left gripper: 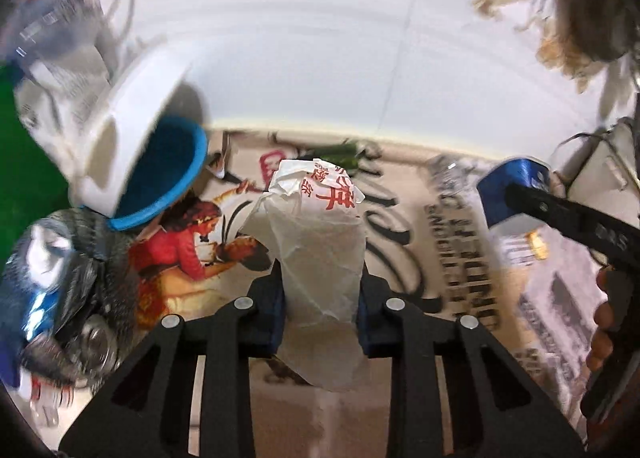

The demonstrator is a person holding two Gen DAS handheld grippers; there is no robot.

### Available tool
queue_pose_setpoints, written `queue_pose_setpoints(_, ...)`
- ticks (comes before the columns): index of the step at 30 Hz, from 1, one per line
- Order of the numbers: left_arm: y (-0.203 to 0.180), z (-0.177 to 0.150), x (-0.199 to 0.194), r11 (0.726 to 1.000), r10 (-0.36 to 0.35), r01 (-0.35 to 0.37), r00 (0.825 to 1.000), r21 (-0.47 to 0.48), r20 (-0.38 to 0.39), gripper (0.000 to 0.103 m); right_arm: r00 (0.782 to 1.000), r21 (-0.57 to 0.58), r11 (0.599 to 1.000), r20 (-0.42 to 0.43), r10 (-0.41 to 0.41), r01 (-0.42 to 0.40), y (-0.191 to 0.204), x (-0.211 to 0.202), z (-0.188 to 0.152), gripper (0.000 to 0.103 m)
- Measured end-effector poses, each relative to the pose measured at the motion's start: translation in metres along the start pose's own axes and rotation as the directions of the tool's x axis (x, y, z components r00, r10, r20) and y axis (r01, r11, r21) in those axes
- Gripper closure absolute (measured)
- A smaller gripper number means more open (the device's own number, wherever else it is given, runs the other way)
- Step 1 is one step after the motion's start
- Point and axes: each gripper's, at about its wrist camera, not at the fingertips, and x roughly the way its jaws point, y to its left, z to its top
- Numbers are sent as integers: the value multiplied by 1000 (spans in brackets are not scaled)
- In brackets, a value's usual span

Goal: Collect trash
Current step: 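Grasp the blue Lucky cup with the right tool while the left tool grasps the white plastic bag, then lift the cup and bag and carry both down over the floor bin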

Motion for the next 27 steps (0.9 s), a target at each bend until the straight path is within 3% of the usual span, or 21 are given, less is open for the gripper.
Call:
queue_pose_setpoints(9,-67,-43,-108,999,17,-14,995,-38,102,75,991,-121,992,121,60,-45,-1,-111,-35,42)
queue_pose_setpoints(16,-113,-85,-179,999,10,-6,992,-35,128,75,976,-146,983,167,137,-113,-9,-180,-71,42)
queue_pose_setpoints(27,-132,-141,-262,998,-69,69,983,2,169,75,968,-89,990,218,127,-109,-7,-255,-140,42)
